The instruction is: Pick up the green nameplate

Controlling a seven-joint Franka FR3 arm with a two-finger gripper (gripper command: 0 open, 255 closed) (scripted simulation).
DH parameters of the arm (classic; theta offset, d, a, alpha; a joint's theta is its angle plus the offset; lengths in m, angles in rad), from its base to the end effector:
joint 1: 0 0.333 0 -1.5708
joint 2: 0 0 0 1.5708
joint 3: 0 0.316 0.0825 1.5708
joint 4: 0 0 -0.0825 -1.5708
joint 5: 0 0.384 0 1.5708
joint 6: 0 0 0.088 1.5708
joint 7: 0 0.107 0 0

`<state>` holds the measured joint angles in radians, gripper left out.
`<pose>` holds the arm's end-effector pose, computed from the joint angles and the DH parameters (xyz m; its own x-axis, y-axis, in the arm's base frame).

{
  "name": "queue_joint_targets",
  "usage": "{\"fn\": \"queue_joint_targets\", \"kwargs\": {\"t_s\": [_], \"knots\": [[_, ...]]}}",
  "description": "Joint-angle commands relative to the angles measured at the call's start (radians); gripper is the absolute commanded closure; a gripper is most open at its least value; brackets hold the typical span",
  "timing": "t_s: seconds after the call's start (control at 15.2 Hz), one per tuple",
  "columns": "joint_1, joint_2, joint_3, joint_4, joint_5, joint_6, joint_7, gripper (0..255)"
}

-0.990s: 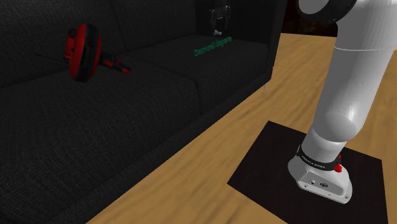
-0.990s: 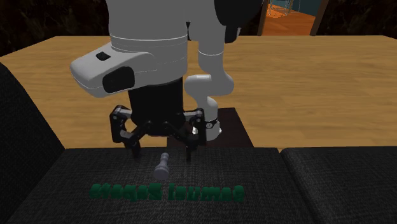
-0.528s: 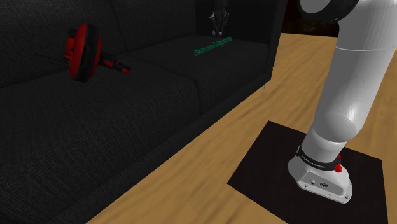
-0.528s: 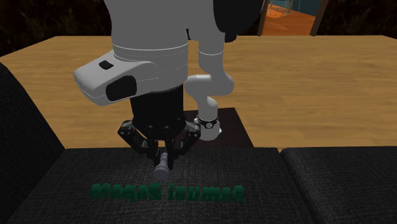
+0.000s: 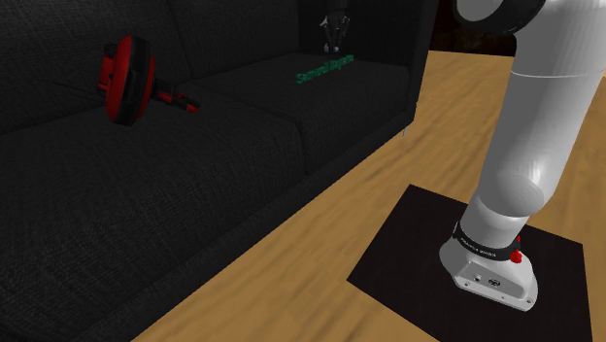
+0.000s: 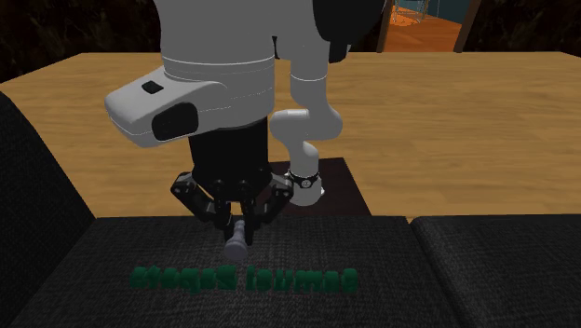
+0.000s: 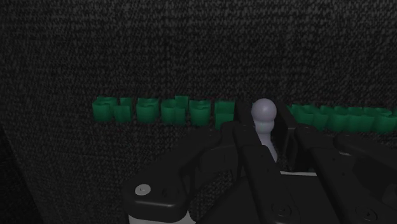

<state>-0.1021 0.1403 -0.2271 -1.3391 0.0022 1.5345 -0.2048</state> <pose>0.5652 -0.1809 0.6515 0.9915 -0.1197 0.0514 -0.1218 -0.9917 0.0406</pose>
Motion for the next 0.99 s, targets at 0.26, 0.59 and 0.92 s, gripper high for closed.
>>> {"fn": "queue_joint_targets", "kwargs": {"t_s": [0.26,0.59,0.92], "knots": [[-0.009,0.047,-0.003,0.148,0.012,-0.101,-0.008,255],[-0.023,0.108,-0.007,0.307,0.028,-0.201,-0.016,255],[-0.038,0.163,-0.009,0.438,0.043,-0.278,-0.022,255]]}}
